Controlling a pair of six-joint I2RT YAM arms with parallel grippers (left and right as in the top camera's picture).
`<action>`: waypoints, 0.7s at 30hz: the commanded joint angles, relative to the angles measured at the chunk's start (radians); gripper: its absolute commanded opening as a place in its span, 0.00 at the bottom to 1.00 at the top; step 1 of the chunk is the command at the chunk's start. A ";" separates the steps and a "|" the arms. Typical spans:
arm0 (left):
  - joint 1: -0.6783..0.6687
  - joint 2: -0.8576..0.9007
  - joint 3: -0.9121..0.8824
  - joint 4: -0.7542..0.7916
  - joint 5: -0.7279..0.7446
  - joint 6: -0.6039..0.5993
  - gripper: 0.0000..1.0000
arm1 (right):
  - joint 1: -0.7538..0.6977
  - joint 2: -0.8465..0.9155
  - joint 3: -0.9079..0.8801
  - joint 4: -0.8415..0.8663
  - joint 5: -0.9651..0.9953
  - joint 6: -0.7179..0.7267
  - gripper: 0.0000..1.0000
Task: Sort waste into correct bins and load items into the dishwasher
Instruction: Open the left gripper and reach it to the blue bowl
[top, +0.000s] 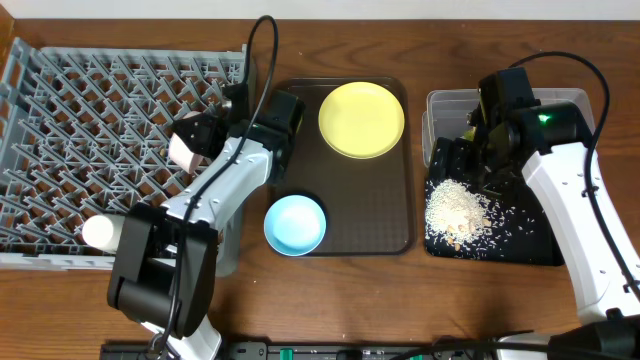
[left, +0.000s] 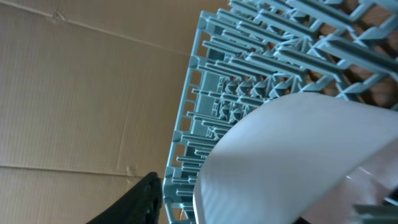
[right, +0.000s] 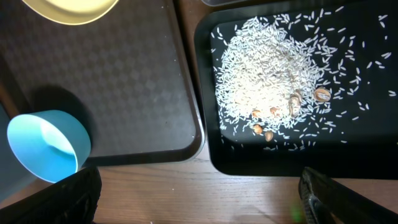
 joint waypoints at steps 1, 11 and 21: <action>-0.010 0.007 -0.010 -0.003 0.004 -0.011 0.51 | -0.005 -0.017 0.018 -0.002 0.002 -0.010 0.99; -0.039 -0.035 -0.009 -0.037 0.006 -0.023 0.53 | -0.005 -0.018 0.018 -0.007 -0.002 -0.010 0.99; -0.039 -0.073 -0.005 -0.161 0.249 -0.159 0.63 | -0.005 -0.017 0.018 -0.007 -0.001 -0.011 0.99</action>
